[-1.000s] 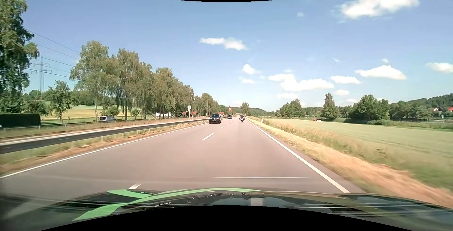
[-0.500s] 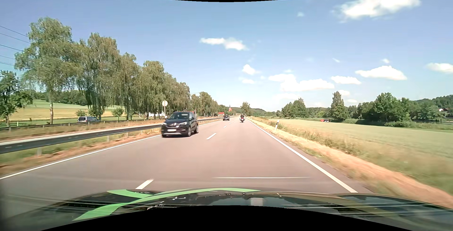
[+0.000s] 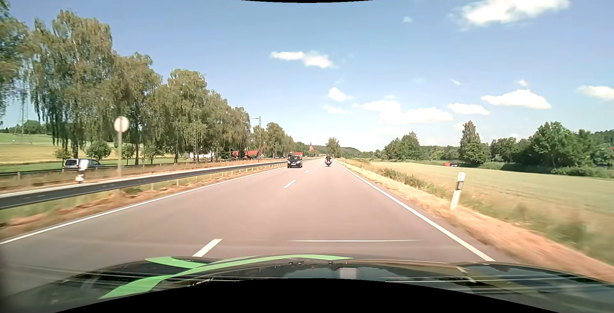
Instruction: Follow the waypoints while adhering to traffic rules and regulations
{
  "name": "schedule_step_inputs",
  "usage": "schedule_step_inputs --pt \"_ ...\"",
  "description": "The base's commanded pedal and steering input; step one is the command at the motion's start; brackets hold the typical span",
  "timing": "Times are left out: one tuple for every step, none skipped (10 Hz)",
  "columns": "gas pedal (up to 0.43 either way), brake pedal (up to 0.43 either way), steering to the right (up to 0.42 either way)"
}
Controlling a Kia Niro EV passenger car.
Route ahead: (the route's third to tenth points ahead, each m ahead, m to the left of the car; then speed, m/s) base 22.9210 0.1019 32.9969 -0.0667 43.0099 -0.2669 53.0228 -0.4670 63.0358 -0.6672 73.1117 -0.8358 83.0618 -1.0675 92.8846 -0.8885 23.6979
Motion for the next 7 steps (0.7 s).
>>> schedule_step_inputs --pt "0.28 0.0 0.0" --pt "0.26 0.0 0.0" --pt "0.228 0.0 0.0" --pt "0.209 0.0 0.0" --pt "0.189 0.0 0.0" --pt "0.189 0.0 0.0" --pt "0.189 0.0 -0.001"
